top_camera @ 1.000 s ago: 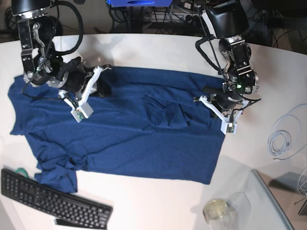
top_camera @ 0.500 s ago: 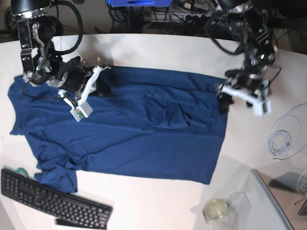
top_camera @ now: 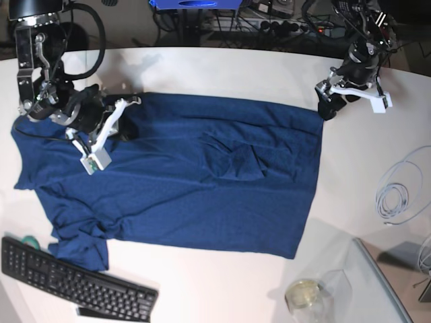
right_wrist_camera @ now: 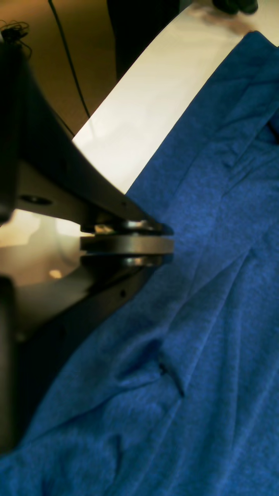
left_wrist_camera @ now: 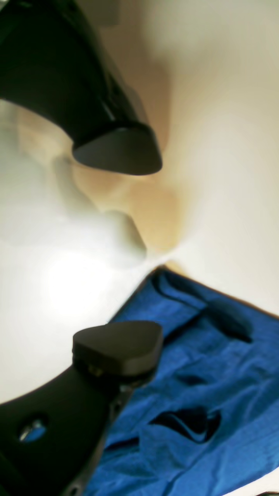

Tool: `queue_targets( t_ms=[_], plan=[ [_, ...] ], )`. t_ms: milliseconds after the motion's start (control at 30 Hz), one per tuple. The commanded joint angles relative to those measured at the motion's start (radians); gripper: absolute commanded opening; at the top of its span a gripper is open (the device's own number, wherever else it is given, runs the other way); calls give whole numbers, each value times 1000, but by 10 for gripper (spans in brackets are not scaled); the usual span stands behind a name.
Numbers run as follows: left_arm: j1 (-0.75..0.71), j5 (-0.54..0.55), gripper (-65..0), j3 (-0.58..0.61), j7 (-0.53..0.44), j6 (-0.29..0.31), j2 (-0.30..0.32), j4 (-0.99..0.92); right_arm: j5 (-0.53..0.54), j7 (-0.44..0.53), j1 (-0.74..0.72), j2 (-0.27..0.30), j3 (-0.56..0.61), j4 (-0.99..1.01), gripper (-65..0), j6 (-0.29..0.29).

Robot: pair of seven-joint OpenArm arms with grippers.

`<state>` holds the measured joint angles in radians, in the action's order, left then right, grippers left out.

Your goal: Layout the t-shirt on the table in an organized manner, then fold the t-shirt properly

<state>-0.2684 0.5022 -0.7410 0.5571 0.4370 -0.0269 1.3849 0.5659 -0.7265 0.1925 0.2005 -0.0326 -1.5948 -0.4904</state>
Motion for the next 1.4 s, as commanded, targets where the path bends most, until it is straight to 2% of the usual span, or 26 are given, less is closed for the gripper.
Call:
queue_targets(
  t_ms=[0, 100, 233, 333, 467, 667, 1033, 1200, 1367],
  plan=[
    [11, 14, -89, -2, -22, 4, 14, 1, 16, 20, -12, 11, -3, -19, -644, -9],
    [36, 13, -100, -2, -22, 4, 14, -43, 16, 20, -11, 11, -3, -19, -644, -9],
    [73, -76, -252, -2, -22, 4, 11, -80, 16, 20, -11, 11, -3, -19, -644, -9],
    [99, -124, -308, -2, -22, 4, 8, -109, 16, 20, -14, 11, -3, -19, -644, -9],
    [122, -135, -306, -1, -22, 4, 8, -152, 16, 20, -15, 11, -3, -19, -644, -9],
    [122, -135, -313, 114, -22, 3, 14, -178, 16, 20, -17, 11, -3, -19, -644, -9],
    [114, -127, -314, 108, -22, 3, 14, -175, 16, 21, -17, 12, -5, -19, -644, -9],
    [114, -127, -316, 48, -22, 3, 15, -175, 16, 21, -17, 12, -5, -19, -644, -9],
    [116, -135, -316, 120, -22, 3, 15, -177, 16, 21, -18, 11, -5, -17, -644, -9]
  ],
)
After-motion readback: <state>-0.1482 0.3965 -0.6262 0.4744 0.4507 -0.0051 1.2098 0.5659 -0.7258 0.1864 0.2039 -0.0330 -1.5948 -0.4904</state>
